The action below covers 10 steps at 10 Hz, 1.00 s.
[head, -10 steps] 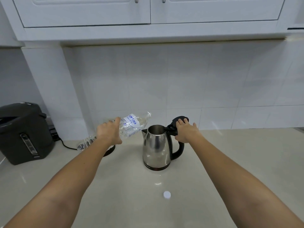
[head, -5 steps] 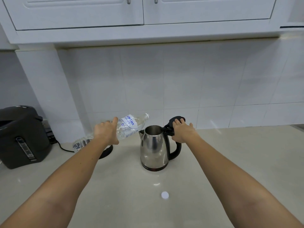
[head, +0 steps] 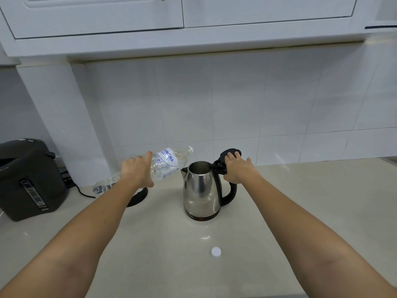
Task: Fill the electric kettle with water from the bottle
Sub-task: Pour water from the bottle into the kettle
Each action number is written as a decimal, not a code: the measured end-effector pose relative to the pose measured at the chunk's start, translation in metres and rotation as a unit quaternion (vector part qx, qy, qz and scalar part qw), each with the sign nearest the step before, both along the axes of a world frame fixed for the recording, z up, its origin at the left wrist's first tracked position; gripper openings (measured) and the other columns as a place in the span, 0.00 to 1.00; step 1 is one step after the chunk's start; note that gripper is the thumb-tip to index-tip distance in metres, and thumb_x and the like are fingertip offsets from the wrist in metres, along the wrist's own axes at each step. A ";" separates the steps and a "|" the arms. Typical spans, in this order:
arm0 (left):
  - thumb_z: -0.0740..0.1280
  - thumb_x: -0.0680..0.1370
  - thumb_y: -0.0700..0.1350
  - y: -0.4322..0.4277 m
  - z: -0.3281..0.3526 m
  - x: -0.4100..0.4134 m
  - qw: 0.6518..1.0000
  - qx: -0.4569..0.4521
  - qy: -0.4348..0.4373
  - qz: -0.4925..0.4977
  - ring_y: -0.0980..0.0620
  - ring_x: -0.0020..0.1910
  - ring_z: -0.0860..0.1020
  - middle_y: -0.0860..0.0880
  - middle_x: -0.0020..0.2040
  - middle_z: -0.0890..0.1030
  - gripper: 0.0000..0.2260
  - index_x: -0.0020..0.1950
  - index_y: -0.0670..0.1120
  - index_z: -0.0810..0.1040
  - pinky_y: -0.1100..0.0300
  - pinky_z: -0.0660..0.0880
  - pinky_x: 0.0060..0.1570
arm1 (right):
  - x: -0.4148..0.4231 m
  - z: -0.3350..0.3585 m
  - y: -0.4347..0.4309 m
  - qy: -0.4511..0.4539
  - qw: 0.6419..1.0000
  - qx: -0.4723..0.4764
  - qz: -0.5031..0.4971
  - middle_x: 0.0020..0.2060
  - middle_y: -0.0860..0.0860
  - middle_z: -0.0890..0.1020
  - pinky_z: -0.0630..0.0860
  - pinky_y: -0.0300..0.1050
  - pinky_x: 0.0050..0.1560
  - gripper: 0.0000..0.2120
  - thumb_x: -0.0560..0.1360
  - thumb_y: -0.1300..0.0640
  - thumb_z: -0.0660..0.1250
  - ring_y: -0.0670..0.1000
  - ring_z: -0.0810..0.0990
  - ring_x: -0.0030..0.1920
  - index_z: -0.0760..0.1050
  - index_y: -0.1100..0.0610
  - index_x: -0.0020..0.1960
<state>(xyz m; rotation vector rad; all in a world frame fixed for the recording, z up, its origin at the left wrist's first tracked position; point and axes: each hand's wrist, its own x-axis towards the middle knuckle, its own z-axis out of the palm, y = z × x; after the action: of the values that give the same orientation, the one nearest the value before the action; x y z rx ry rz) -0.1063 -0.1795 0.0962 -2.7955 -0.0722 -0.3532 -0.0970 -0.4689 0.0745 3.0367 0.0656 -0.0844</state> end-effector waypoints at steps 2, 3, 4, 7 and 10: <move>0.73 0.67 0.52 0.001 0.003 -0.001 1.000 0.003 0.000 0.001 0.46 0.46 0.78 0.50 0.48 0.77 0.30 0.64 0.48 0.62 0.59 0.68 0.36 | 0.001 0.000 0.000 0.003 1.000 -0.001 0.001 0.79 0.52 0.49 0.54 0.62 0.74 0.34 0.78 0.51 0.58 0.56 0.45 0.79 0.48 0.58 0.79; 0.73 0.67 0.52 0.003 0.004 -0.001 1.000 0.008 -0.002 0.002 0.46 0.45 0.79 0.50 0.47 0.77 0.30 0.64 0.48 0.63 0.59 0.68 0.35 | 0.001 0.000 0.001 0.003 1.000 0.000 0.001 0.79 0.52 0.49 0.54 0.62 0.73 0.34 0.78 0.51 0.58 0.56 0.45 0.78 0.48 0.59 0.79; 0.72 0.66 0.51 0.003 0.003 0.000 1.000 0.012 0.000 0.000 0.46 0.45 0.79 0.50 0.47 0.78 0.30 0.63 0.48 0.63 0.59 0.68 0.35 | 0.002 0.000 0.001 0.002 1.000 0.002 0.001 0.79 0.52 0.49 0.54 0.61 0.74 0.35 0.77 0.51 0.58 0.55 0.45 0.78 0.48 0.59 0.79; 0.72 0.67 0.51 0.002 0.003 0.000 1.000 0.008 0.003 -0.004 0.46 0.45 0.79 0.50 0.46 0.76 0.30 0.63 0.48 0.63 0.59 0.68 0.36 | 0.001 0.000 0.001 -0.004 1.000 0.005 -0.002 0.78 0.52 0.50 0.56 0.61 0.73 0.35 0.77 0.51 0.59 0.55 0.46 0.78 0.49 0.59 0.78; 0.73 0.66 0.52 0.003 0.006 -0.002 1.000 0.008 0.014 0.005 0.46 0.41 0.75 0.50 0.44 0.74 0.30 0.63 0.48 0.62 0.59 0.68 0.36 | 0.001 -0.001 0.000 0.000 1.000 0.011 0.000 0.79 0.52 0.50 0.55 0.62 0.73 0.34 0.77 0.52 0.59 0.56 0.45 0.78 0.49 0.59 0.78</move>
<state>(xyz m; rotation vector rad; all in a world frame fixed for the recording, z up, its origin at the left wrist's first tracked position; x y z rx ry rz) -0.1079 -0.1763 0.1025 -2.7816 -0.0756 -0.3123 -0.0964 -0.4686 0.0739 3.0592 0.0658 -0.0849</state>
